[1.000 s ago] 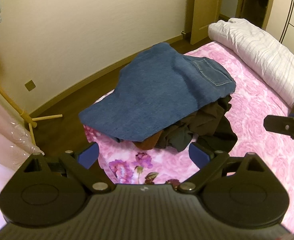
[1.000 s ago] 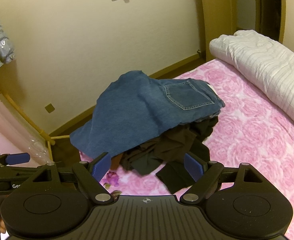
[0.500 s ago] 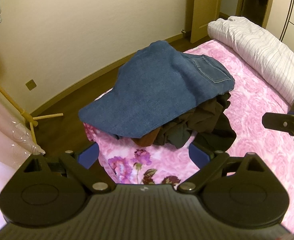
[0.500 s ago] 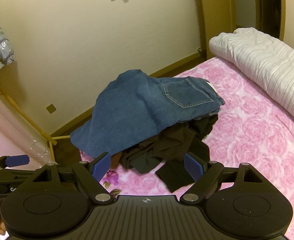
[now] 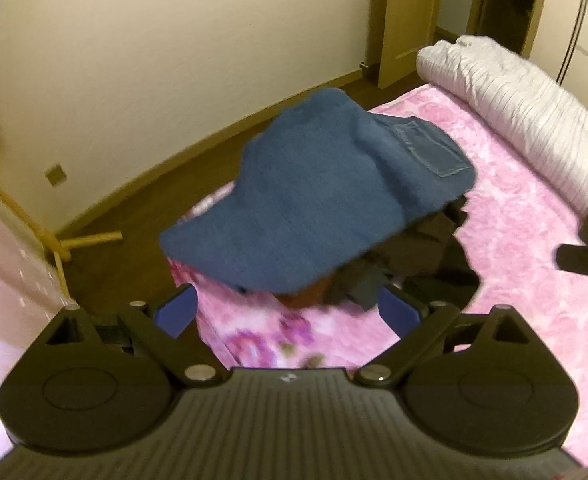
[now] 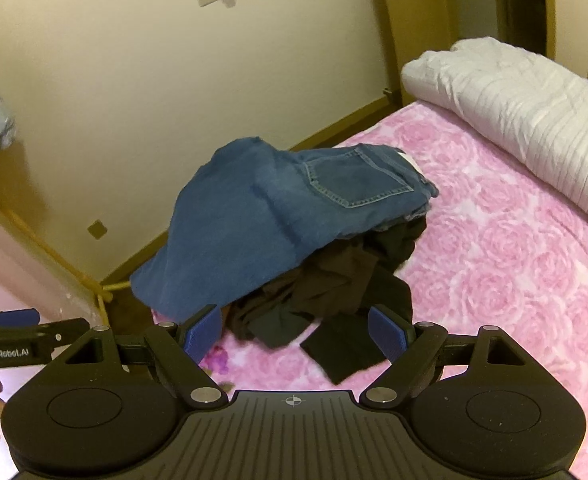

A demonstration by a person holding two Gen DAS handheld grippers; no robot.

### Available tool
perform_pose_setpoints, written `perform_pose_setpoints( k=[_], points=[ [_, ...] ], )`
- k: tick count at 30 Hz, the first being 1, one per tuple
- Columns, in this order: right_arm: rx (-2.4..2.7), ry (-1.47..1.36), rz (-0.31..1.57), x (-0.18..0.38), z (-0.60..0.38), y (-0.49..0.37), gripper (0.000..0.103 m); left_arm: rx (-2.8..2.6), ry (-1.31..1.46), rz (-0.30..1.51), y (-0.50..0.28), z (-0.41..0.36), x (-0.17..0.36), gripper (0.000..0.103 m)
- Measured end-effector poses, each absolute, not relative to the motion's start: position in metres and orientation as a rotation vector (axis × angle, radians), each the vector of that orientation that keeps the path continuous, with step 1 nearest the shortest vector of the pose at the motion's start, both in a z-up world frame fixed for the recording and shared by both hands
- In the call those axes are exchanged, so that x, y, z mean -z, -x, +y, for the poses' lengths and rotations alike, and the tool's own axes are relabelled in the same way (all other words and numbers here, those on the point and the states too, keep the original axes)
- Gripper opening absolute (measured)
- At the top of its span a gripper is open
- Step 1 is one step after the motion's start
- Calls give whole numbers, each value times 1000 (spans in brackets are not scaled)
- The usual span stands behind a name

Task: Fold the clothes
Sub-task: 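Grasp the blue jeans with the left gripper while the right gripper grasps them too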

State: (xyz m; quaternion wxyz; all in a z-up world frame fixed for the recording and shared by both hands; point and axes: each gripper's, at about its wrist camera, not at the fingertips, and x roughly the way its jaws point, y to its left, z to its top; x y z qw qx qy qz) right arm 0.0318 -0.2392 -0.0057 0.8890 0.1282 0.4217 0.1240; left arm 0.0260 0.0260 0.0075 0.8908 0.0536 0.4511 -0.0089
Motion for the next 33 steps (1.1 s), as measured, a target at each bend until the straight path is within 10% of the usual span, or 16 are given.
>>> perform_pose_setpoints(
  k=[20,24,25,29,33],
  points=[
    [-104,-572,980,136,-221,-209,83,563,-442,948,-324,-4,102,85],
    [-41,-682,953,162,-224,-230,82,637,-461,970,-339,-8,120,70],
    [-41,-700,943,164,-225,-235,82,659,-461,975,-339,-11,121,53],
    [14,-707,957,161,-230,-248,40,690,-499,948,-332,-16,117,27],
    [5,-682,916,136,-235,-244,26,724,-462,908,-324,-8,95,13]
  ],
)
